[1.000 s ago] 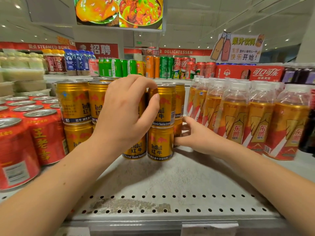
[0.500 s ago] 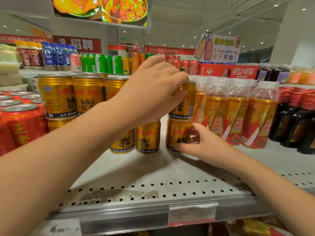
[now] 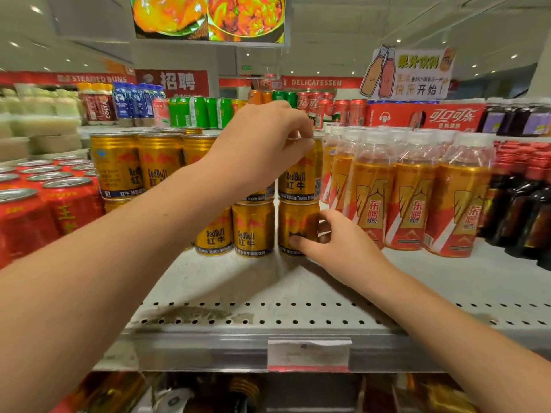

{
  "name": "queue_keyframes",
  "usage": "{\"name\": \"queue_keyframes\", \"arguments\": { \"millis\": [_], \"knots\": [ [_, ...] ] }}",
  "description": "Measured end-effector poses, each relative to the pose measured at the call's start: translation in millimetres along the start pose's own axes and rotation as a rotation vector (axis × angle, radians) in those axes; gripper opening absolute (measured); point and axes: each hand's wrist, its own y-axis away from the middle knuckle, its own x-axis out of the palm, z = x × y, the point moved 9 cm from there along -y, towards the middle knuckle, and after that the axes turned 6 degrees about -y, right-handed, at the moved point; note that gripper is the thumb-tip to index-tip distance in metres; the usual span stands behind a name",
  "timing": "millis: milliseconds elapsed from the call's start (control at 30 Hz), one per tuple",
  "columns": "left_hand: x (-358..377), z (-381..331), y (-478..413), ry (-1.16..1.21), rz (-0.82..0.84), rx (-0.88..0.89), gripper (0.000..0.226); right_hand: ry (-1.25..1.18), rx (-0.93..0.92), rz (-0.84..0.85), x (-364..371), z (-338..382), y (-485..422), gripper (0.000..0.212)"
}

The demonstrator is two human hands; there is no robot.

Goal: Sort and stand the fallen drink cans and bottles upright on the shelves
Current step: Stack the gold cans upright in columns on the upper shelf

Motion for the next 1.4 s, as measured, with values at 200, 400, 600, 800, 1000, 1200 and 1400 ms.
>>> {"name": "queue_keyframes", "arguments": {
  "millis": [200,400,600,800,1000,1200,1400],
  "knots": [
    [-4.0,-5.3,10.6,-0.049,-0.010,-0.007,0.032,-0.031,-0.011,0.007,0.6,-0.2,-1.4,0.062],
    [-26.0,16.2,98.8,0.199,-0.281,-0.137,0.016,-0.034,-0.020,0.001,2.3,-5.9,-1.1,0.059],
    [48.8,36.1,151.7,0.123,0.280,-0.214,0.015,-0.050,-0.021,0.013,3.2,-6.7,-4.1,0.056],
    [65.4,45.6,154.7,0.230,0.331,-0.293,0.007,-0.086,-0.020,0.007,2.8,-8.8,-1.1,0.056],
    [69.9,52.4,155.6,0.239,0.338,-0.319,0.011,-0.061,-0.023,-0.003,1.3,-4.2,3.4,0.054],
    [68.1,50.4,154.4,0.232,0.353,-0.318,0.014,0.018,0.005,0.035,1.2,3.7,12.0,0.067],
    [45.1,53.9,182.2,0.215,0.394,-0.284,0.016,0.248,-0.047,-0.147,-31.8,15.2,66.5,0.051]
  ]
}}
